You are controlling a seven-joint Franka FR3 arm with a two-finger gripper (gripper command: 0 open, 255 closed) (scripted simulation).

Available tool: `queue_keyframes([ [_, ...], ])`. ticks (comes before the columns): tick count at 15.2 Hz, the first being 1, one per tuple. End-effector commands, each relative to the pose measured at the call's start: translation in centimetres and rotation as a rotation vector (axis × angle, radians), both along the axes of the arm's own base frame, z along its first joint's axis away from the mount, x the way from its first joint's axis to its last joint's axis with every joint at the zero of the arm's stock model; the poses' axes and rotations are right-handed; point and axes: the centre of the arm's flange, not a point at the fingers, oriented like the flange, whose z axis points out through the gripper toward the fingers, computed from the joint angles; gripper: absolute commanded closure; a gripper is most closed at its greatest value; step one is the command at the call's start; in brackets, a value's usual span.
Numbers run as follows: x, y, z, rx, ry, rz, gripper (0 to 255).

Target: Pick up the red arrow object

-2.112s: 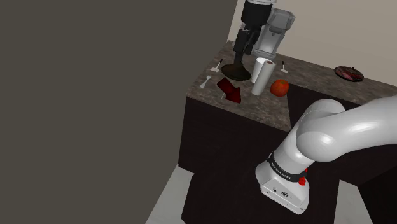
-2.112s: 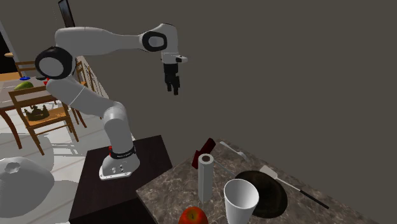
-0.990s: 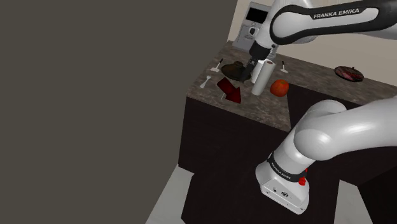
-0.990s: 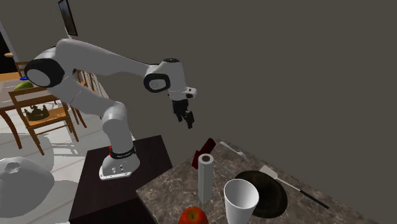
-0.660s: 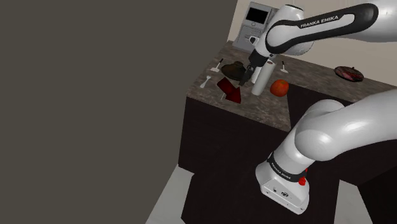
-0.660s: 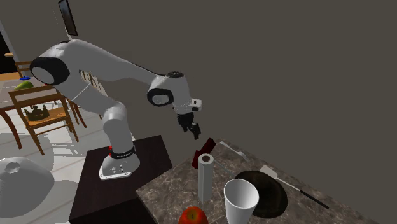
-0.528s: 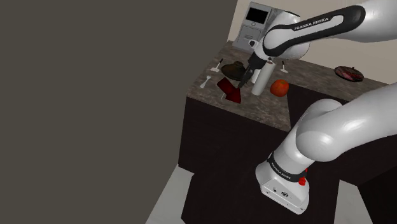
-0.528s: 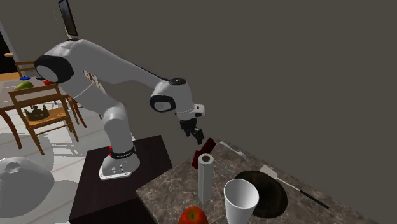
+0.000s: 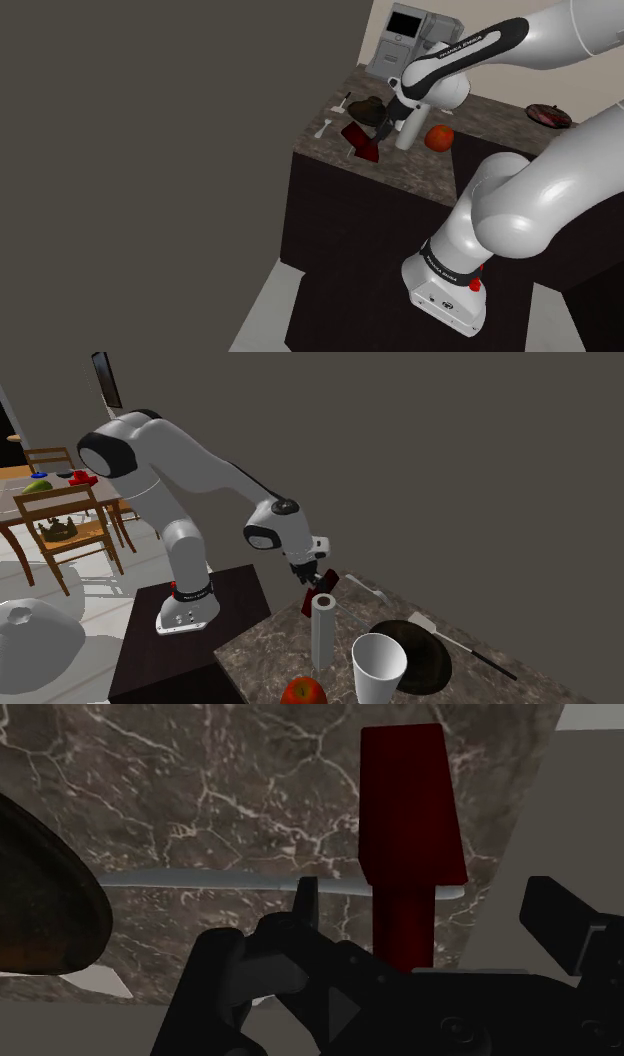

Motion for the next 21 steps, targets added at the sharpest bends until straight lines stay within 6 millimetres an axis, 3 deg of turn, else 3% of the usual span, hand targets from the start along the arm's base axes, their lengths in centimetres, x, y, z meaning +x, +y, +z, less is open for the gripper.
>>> queue_keyframes([
  [1,0.1,0.0,-1.1,-0.001,-0.001,0.000,0],
  [3,0.1,0.0,-2.5,-0.001,-0.001,0.000,0],
  [5,0.1,0.0,-2.5,-0.001,-0.001,0.000,0],
  [6,0.1,0.0,-2.4,-0.001,-0.001,0.000,255],
  [15,0.1,0.0,-2.5,-0.001,-0.001,0.000,255],
  [21,0.1,0.0,0.7,-0.001,-0.001,0.000,255],
])
